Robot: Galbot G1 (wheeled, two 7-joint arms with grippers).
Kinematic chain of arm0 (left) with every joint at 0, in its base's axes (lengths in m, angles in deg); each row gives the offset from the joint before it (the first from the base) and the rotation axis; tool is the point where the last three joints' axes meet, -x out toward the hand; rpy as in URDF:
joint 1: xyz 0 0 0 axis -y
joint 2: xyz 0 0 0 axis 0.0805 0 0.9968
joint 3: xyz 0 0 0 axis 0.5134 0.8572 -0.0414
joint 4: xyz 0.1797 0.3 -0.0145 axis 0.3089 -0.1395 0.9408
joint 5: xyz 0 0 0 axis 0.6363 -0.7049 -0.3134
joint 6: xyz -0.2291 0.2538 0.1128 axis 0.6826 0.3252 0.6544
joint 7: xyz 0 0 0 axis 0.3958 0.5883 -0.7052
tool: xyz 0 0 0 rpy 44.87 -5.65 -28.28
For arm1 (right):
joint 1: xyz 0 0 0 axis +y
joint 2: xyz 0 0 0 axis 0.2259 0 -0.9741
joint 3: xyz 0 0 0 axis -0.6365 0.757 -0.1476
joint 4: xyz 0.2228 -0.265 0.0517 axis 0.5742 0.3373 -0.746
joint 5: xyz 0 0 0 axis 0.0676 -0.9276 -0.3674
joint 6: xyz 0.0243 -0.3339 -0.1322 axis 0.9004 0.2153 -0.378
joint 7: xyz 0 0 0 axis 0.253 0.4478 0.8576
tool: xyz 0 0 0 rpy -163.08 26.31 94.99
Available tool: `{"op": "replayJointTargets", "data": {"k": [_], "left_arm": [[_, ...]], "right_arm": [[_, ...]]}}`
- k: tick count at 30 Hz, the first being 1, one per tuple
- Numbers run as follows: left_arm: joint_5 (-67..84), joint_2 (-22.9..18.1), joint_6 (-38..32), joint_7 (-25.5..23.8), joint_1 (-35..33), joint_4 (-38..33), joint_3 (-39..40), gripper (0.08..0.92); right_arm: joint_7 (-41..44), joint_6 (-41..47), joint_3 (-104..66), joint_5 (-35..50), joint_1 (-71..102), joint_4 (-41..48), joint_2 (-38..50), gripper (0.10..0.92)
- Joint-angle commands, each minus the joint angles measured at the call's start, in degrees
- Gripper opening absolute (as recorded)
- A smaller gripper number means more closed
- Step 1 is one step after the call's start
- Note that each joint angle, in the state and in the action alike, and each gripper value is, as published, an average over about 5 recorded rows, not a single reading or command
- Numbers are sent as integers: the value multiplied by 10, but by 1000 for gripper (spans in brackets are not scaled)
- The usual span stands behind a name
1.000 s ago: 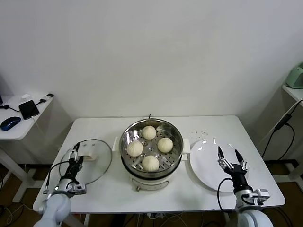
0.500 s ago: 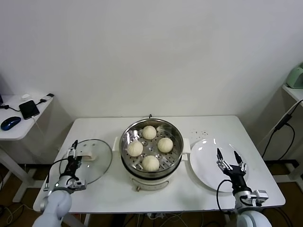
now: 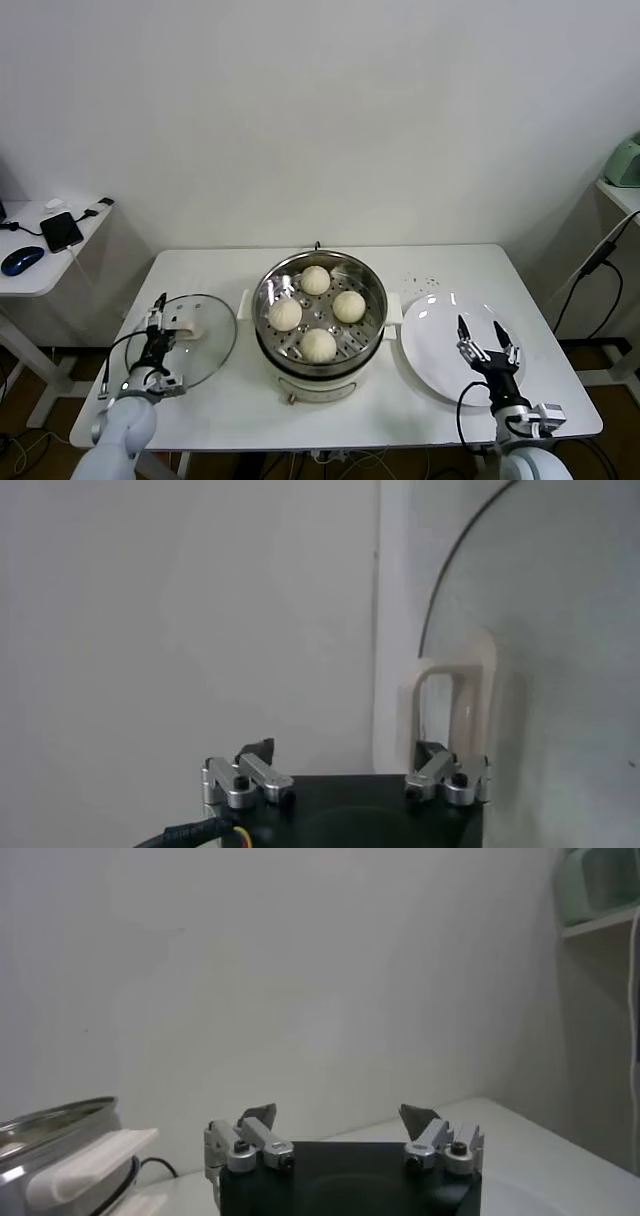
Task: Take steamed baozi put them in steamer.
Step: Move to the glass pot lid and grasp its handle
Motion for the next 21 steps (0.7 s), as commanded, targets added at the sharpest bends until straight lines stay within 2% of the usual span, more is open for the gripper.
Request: {"op": "replayJointTargets", "data": {"k": [1,6,21], "left_arm": [[4,2,-1,2,7,16,1,815],[7,1,-4,2,6,20,-1,714],[29,-5,-4,0,-11,15,-5,281]], "right_arm": [[0,-1,0,-1,-1,-2,0,823],[1,0,0,-1,0,-3,0,823],[0,1,-2,-1,1,-13,-1,823]]}}
